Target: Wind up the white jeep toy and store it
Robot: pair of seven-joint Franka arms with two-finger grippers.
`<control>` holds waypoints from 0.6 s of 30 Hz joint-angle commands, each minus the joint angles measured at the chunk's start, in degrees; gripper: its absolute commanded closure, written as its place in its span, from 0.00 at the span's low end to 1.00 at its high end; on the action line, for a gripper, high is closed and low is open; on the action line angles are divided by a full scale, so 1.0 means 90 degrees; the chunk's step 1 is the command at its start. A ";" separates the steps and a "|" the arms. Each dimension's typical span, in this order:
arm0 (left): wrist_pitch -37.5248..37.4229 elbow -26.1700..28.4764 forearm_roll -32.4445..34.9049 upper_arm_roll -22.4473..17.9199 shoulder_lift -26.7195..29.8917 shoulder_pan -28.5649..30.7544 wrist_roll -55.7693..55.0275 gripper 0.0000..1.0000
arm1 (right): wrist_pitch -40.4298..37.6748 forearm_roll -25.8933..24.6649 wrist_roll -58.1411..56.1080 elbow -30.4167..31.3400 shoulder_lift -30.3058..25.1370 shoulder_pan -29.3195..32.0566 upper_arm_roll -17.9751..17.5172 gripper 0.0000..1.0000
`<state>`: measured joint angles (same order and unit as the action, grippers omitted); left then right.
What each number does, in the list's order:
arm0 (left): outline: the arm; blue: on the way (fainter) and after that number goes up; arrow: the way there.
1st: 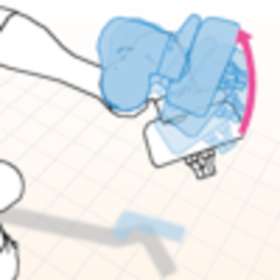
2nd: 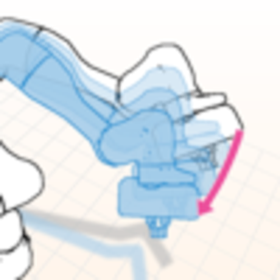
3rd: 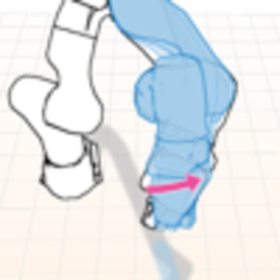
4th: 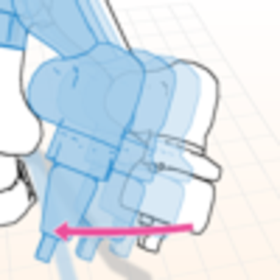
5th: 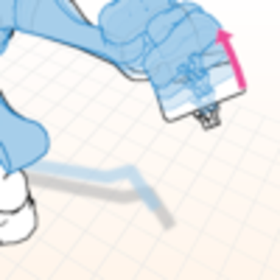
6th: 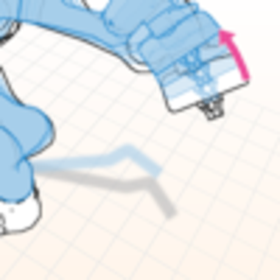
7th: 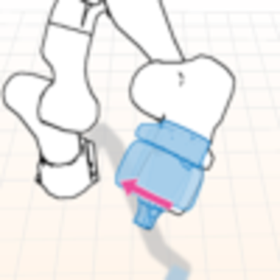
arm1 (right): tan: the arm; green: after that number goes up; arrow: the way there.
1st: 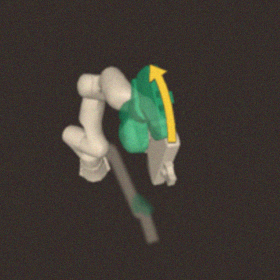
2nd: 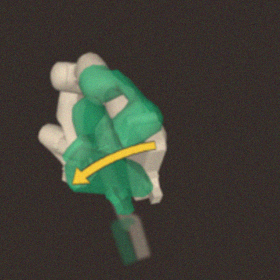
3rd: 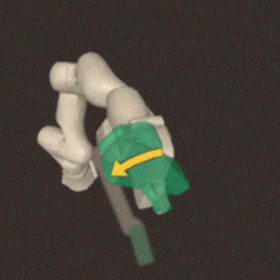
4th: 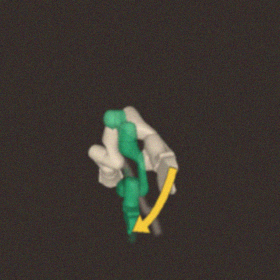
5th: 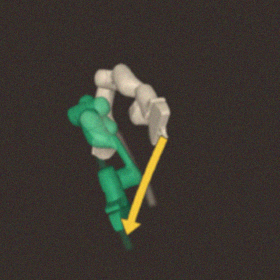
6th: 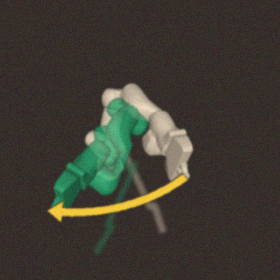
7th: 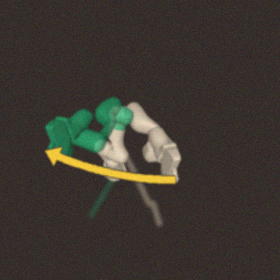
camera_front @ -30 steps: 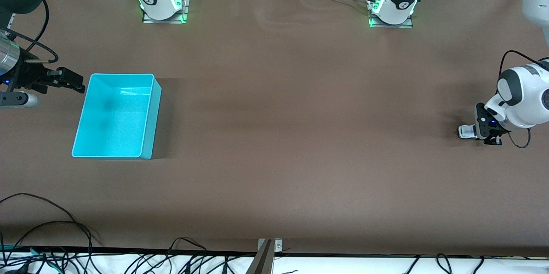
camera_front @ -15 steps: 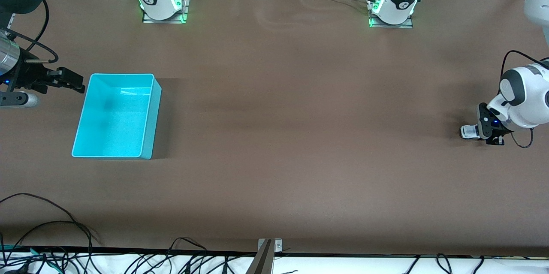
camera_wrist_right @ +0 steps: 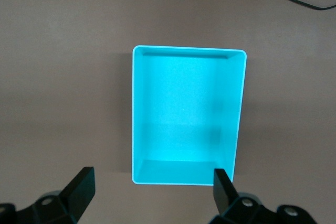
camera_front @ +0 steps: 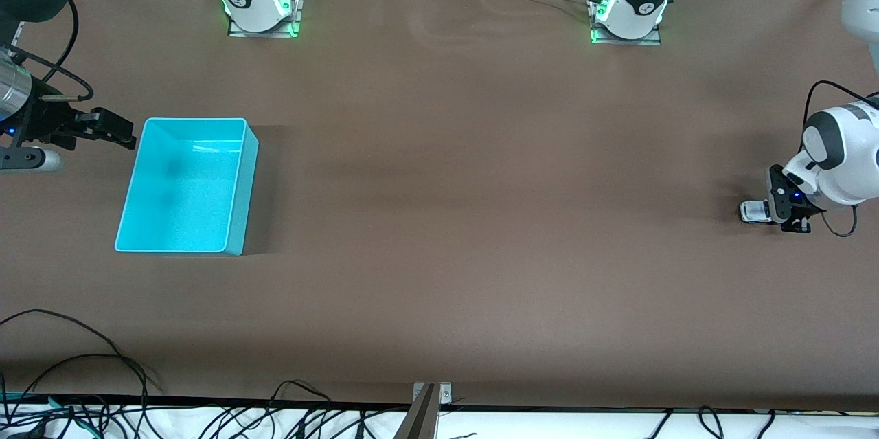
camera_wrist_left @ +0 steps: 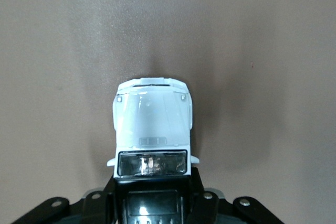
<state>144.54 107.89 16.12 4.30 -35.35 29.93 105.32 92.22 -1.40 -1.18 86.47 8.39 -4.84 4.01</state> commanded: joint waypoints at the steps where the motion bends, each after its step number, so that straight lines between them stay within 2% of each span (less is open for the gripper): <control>1: 0.0112 -0.0269 0.0279 0.0020 -0.0476 0.0092 0.0153 0.82 | 0.0036 0.0126 -0.0025 0.0060 -0.0063 0.0020 -0.0006 0.00; 4: 0.0073 -0.0269 0.0240 0.0049 -0.0427 0.0083 0.0173 0.73 | 0.0036 0.0126 -0.0025 0.0060 -0.0063 0.0020 -0.0006 0.00; 6: 0.0063 -0.0298 0.0240 0.0068 -0.0408 0.0044 0.0163 0.59 | 0.0036 0.0126 -0.0025 0.0060 -0.0054 0.0020 -0.0006 0.00; 7: 0.0054 -0.0317 0.0211 0.0078 -0.0408 0.0044 0.0163 0.44 | 0.0046 0.0126 -0.0025 0.0060 -0.0063 0.0020 -0.0006 0.00; 9: 0.0005 -0.0347 0.0181 0.0098 -0.0398 0.0053 0.0163 0.00 | 0.0046 0.0126 -0.0025 0.0060 -0.0063 0.0020 -0.0006 0.00; 14: -0.0726 -0.0571 0.0152 0.0361 -0.0203 0.0092 0.0183 0.00 | 0.0046 0.0126 -0.0025 0.0060 -0.0063 0.0020 -0.0006 0.00; 18: -0.1205 -0.0854 -0.0062 0.0401 -0.0154 0.0092 0.0183 0.00 | 0.0046 0.0126 -0.0025 0.0060 -0.0063 0.0020 -0.0006 0.00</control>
<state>139.72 105.04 16.12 6.56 -36.43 29.98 106.25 92.22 -1.39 -1.18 86.47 8.39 -4.84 4.01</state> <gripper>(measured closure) 0.110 0.000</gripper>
